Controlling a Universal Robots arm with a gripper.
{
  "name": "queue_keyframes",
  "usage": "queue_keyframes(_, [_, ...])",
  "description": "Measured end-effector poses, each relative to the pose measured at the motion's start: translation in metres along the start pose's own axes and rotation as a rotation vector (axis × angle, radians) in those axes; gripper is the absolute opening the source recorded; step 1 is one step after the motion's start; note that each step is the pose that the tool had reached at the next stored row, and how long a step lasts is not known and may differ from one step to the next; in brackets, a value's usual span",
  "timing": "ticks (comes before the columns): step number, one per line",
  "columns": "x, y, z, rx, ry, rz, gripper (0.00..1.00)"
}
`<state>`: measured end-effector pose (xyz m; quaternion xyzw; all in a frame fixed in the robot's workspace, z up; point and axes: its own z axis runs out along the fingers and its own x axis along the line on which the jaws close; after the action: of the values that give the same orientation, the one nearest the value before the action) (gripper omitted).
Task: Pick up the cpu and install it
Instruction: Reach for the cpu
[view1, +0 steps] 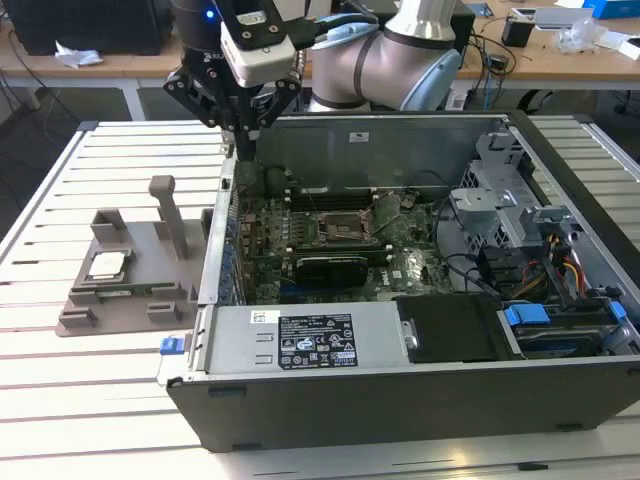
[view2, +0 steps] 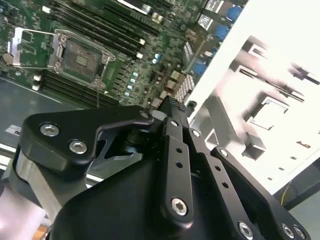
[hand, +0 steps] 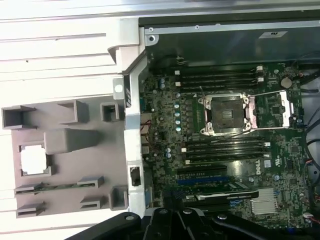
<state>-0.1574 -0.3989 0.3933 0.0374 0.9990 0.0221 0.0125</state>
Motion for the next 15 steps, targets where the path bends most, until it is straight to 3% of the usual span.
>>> queue_keyframes(3, [0.0085, -0.0006, -0.0002, 0.0000, 0.0000, 0.000, 0.11])
queue_keyframes(6, [0.0304, -0.0023, -0.0008, 0.0000, 0.0000, 0.000, 0.11])
queue_keyframes(8, [0.0522, -0.0039, -0.0013, 0.0000, 0.0000, 0.000, 0.11])
queue_keyframes(10, [0.0595, -0.0044, -0.0015, -0.0001, -0.0001, 0.000, 0.11])
queue_keyframes(15, [0.0889, -0.0066, -0.0023, 0.0000, -0.0001, 0.000, 0.11])
